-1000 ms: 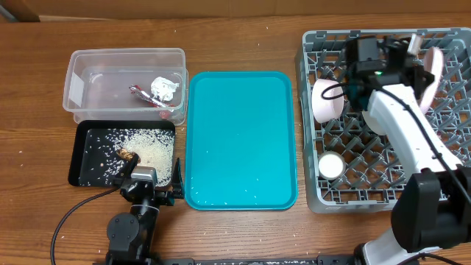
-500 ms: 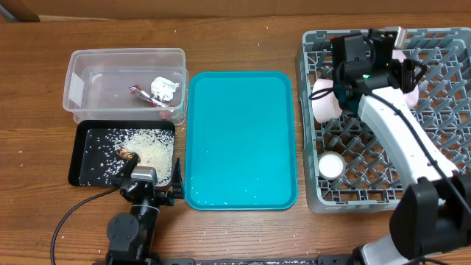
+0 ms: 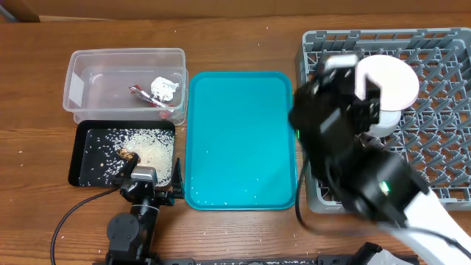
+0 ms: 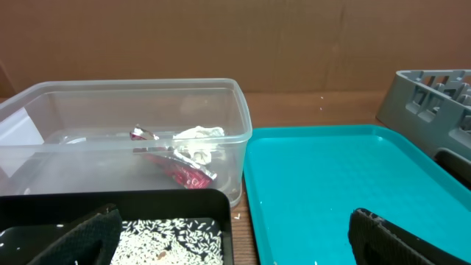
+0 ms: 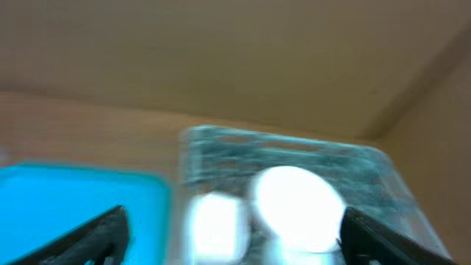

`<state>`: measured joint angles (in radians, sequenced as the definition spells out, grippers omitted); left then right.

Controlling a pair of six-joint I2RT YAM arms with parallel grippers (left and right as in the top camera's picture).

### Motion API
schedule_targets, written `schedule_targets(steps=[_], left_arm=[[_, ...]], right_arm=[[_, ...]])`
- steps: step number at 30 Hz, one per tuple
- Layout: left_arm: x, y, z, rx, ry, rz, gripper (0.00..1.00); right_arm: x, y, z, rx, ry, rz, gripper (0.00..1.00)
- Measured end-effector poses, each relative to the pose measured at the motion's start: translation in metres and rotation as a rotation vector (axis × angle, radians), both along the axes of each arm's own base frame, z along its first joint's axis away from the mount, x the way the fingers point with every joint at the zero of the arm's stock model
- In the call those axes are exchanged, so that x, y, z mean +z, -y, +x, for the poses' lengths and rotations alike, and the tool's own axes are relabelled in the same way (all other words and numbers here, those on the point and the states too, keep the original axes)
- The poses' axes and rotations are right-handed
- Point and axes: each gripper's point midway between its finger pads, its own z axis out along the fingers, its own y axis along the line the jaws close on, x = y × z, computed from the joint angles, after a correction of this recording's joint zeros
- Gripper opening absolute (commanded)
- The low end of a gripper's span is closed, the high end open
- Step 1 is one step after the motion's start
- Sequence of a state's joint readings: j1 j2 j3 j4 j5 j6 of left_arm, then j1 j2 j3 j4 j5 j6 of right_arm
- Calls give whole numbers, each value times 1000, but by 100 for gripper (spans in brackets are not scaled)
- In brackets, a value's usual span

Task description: Sort waste into correct bins and load items into the dishwasher

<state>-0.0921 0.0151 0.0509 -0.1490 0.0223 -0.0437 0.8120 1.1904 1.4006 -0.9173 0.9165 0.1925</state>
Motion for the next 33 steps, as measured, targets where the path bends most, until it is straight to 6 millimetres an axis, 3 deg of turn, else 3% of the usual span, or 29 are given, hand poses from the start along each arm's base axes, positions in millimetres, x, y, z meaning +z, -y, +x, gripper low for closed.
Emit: schedule_targets(steps=[8,11,16,19,27,31,33], left_arm=[[0,0,0,0,0,0,100],[0,0,0,0,0,0,100],[0,0,0,0,0,0,100],[0,0,0,0,0,0,100],[0,0,0,0,0,0,100],[0,0,0,0,0,0,100],[0,0,0,0,0,0,100]], right_arm=[[13,-81,-83,512,-132,365,100],[4,-87,-106,618,-219,372,100],[-4,-87,-113,670,-256,317,100],[0,-75,-115,652,-230,299,100],[47,17,-133,492,6,410,100],[57,59,-124,319,107,444,100],[58,66,-121,289,130,438,100]])
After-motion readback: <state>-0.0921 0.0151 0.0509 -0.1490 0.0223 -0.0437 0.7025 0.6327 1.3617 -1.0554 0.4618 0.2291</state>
